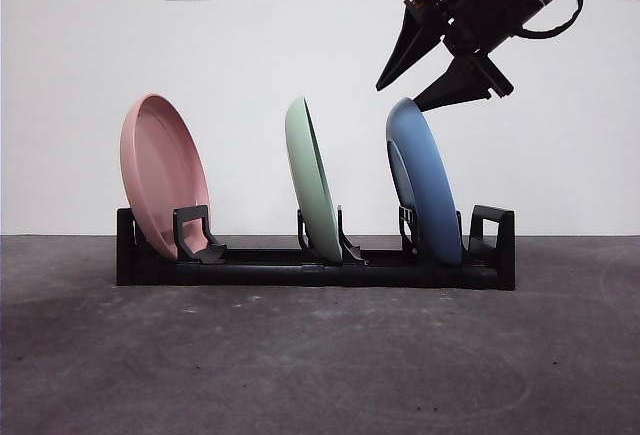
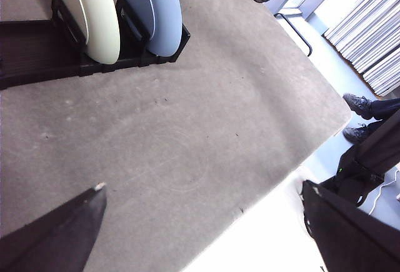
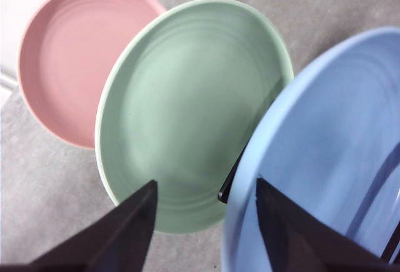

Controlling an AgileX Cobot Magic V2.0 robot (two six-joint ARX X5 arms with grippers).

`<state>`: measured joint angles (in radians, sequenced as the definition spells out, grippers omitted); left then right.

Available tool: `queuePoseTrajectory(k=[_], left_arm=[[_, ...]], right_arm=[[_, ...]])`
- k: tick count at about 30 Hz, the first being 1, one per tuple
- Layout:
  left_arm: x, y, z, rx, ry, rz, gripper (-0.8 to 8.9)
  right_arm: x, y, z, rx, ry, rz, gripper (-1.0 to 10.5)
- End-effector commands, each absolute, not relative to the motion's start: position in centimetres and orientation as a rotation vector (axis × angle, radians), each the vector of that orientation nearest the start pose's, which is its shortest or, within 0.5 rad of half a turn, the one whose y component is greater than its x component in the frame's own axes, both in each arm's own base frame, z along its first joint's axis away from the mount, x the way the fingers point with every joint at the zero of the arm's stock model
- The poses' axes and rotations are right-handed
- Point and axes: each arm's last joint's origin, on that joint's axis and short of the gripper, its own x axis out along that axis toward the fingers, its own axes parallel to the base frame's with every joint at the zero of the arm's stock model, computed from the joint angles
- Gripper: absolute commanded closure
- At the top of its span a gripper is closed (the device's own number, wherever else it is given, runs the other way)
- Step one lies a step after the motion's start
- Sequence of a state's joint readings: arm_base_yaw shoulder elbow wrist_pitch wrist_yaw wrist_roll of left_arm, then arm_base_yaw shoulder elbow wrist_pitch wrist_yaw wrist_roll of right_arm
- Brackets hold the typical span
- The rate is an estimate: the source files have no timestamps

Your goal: Place the plate

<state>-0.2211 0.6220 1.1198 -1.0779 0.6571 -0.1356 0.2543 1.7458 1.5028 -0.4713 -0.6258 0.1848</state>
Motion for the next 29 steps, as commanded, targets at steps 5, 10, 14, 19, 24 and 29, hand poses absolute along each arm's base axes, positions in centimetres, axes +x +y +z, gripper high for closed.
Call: queuePoseTrajectory(k=[5,10,14,19,24,29], left_arm=[[5.7,-3.1,38.1,-0.259,0.643,-0.820,3.15],[5.6,-3.1,38.0,-0.259,0.647,-0.820,3.15],[5.6,-3.1,38.0,-0.259,0.646,-0.820,3.15],[5.6,-3.1,38.0,-0.256,0.645,-0.821,3.15],[5.6,-3.1,38.0,-0.256,0.645,-0.821,3.15],[5.6,-3.1,38.0,-0.251,0.642,-0.821,3.15]], right_arm=[[37.7,11.6,30.0,0.338,0.824,0.728,8.4],[37.7,11.4,29.9,0.358,0.844,0.713,9.4],[37.7,11.4,29.9,0.375,0.849,0.708,9.4],[37.4,11.3,30.7,0.391,0.835,0.722,9.4],[36.6,11.2,32.2,0.402,0.797,0.744,9.4],[35.3,10.9,34.2,0.398,0.748,0.758,9.4]])
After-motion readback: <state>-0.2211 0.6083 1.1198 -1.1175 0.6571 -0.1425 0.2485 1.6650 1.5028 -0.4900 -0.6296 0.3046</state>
